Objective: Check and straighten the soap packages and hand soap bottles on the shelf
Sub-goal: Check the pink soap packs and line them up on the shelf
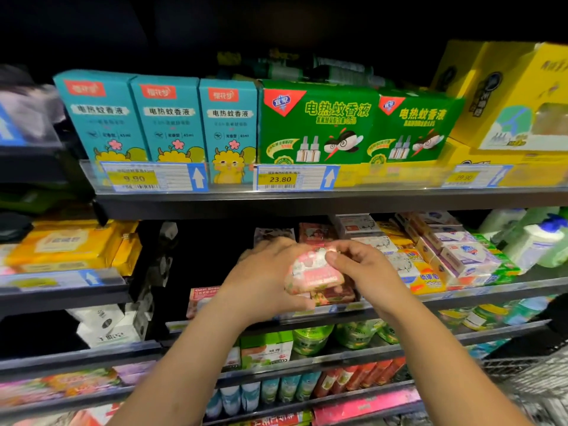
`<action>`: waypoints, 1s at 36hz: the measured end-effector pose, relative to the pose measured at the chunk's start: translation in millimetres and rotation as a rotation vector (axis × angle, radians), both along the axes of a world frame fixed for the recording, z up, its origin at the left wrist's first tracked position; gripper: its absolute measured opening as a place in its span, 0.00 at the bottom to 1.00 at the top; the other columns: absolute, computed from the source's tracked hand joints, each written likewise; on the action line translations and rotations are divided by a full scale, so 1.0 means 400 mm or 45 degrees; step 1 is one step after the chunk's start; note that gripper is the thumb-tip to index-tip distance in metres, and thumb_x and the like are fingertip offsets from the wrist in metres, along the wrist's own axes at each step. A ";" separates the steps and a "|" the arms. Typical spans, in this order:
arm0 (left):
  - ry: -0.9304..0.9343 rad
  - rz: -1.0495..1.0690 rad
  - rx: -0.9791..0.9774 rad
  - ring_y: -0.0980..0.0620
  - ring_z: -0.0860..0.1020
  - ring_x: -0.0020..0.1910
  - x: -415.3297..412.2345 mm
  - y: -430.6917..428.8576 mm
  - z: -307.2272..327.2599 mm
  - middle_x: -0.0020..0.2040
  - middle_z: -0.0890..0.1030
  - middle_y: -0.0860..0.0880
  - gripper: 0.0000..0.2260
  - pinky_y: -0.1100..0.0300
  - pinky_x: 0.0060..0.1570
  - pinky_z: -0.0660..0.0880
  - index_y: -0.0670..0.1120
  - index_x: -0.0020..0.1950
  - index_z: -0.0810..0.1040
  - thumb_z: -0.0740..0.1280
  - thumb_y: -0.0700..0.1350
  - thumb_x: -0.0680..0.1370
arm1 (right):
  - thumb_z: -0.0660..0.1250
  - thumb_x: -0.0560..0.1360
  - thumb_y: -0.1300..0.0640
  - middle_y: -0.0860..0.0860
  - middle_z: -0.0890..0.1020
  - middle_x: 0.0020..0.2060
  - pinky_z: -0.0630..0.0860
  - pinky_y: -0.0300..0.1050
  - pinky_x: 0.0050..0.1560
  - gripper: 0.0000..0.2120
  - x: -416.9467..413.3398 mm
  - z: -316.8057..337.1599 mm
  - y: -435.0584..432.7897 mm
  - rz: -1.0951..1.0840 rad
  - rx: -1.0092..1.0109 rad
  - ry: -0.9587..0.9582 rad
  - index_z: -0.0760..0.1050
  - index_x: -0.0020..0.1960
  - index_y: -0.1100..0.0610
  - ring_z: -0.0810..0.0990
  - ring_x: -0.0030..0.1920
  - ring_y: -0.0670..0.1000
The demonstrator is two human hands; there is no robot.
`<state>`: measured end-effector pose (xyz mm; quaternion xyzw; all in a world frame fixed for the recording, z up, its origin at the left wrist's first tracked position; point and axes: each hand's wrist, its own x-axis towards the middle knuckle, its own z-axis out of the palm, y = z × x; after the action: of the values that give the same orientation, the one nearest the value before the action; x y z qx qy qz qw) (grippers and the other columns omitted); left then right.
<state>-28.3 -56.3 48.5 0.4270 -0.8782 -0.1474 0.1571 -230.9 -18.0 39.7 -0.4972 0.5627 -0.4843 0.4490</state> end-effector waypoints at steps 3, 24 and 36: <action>-0.132 0.126 -0.074 0.51 0.65 0.70 -0.003 -0.003 0.007 0.72 0.67 0.56 0.38 0.51 0.69 0.63 0.60 0.76 0.60 0.67 0.70 0.70 | 0.69 0.79 0.53 0.57 0.85 0.40 0.79 0.46 0.38 0.07 0.030 -0.004 -0.021 0.021 0.104 -0.054 0.83 0.49 0.56 0.82 0.37 0.54; -0.050 0.617 0.295 0.44 0.68 0.72 0.257 -0.195 -0.198 0.74 0.70 0.45 0.34 0.55 0.67 0.68 0.48 0.76 0.65 0.74 0.53 0.74 | 0.55 0.81 0.37 0.46 0.43 0.81 0.41 0.47 0.77 0.33 0.121 -0.145 -0.138 0.457 0.071 1.197 0.48 0.81 0.45 0.36 0.79 0.49; -0.259 0.456 0.494 0.42 0.52 0.78 0.260 -0.180 -0.227 0.81 0.51 0.54 0.23 0.46 0.75 0.53 0.64 0.79 0.55 0.55 0.58 0.83 | 0.52 0.82 0.36 0.41 0.37 0.79 0.42 0.48 0.77 0.32 0.115 -0.171 -0.140 0.506 0.122 1.198 0.43 0.81 0.42 0.36 0.79 0.48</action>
<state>75.6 -128.5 -42.2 0.6101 -0.7554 -0.2389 0.0071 -185.0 -74.1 -28.8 -0.7377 0.6199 -0.0871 0.2529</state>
